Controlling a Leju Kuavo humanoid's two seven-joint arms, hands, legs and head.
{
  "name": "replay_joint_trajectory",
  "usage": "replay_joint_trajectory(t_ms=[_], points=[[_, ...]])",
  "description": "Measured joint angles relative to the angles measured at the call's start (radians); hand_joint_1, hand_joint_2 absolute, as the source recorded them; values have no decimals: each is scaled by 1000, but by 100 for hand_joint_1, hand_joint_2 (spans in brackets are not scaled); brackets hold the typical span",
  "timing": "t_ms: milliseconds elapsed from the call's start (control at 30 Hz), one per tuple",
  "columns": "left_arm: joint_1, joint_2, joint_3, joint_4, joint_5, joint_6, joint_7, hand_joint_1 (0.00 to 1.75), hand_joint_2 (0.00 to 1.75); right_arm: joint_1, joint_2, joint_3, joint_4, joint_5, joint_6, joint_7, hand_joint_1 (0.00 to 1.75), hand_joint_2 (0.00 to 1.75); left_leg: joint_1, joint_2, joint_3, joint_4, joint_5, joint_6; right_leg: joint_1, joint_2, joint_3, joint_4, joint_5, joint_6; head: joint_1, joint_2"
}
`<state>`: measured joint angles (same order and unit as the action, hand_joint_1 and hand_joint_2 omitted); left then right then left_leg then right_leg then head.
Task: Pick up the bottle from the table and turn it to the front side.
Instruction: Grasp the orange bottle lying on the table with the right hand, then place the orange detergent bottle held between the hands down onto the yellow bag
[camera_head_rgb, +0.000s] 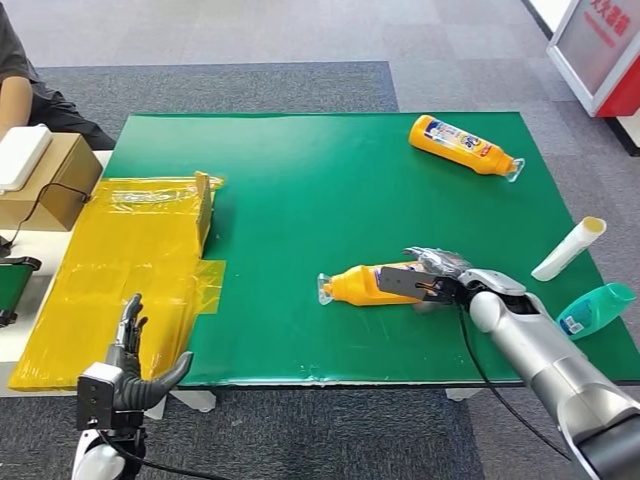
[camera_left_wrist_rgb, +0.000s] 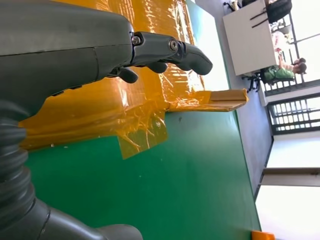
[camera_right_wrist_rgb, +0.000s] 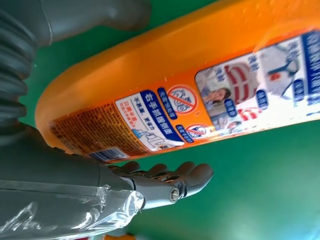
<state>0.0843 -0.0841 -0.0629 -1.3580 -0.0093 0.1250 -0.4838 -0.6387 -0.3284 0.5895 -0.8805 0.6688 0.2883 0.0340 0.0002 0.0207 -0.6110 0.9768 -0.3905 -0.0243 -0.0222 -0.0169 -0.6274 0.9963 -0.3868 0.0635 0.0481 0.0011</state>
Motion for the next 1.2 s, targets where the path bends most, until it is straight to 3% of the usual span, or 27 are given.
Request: replay_joint_trajectory(t_ms=[233, 400, 633, 833, 900, 1000, 1100, 1200], points=[[-5, 2, -2, 15, 6, 8, -3, 0, 175, -27, -15, 36, 46, -42, 0, -31, 175, 175, 0, 0, 0, 0, 0, 0, 0, 0, 1, 0, 0, 0, 0, 0], [2, 3, -2, 17, 10, 16, -3, 0, 175, -3, -45, 48, -5, -95, -28, -35, 175, 175, 0, 0, 0, 0, 0, 0, 0, 0, 1, 0, 0, 0, 0, 0], [22, 3, 2, 16, 4, 20, -4, 0, 175, 107, -73, 14, -190, -164, -153, -72, 175, 175, 0, 0, 0, 0, 0, 0, 0, 0, 0, 0, -1, 0, 0, 0], [51, 0, 14, -7, 4, -4, -11, 0, 175, 289, -32, -102, -426, -272, -273, -217, 175, 175, 1, 0, -1, 0, -1, -1, 1, -1, 0, 0, -2, -1, 0, 0], [57, -1, 18, -17, 42, -57, -17, 0, 175, 354, 4, -140, -504, -324, -283, -254, 175, 175, 1, -1, -1, 0, -2, -1, 1, -2, 0, 0, -3, -1, 0, 0], [52, 1, 18, -25, 156, -223, -24, 0, 175, 414, 58, -162, -562, -371, -275, -299, 175, 175, 1, -1, -1, 0, -2, -1, 1, -3, 0, 0, -4, -1, 0, 0], [25, 9, 8, -31, 249, -393, -27, 0, 175, 430, 111, -157, -553, -375, -267, -341, 175, 175, 1, -1, -1, 0, -1, -1, 1, -2, 0, 0, -3, -2, 0, 0], [-3, 20, -6, -41, 296, -483, -17, 0, 175, 431, 157, -148, -520, -363, -271, -375, 175, 175, 1, -1, -1, 0, 0, -1, 1, -2, 0, 0, -2, -1, 0, 0]])
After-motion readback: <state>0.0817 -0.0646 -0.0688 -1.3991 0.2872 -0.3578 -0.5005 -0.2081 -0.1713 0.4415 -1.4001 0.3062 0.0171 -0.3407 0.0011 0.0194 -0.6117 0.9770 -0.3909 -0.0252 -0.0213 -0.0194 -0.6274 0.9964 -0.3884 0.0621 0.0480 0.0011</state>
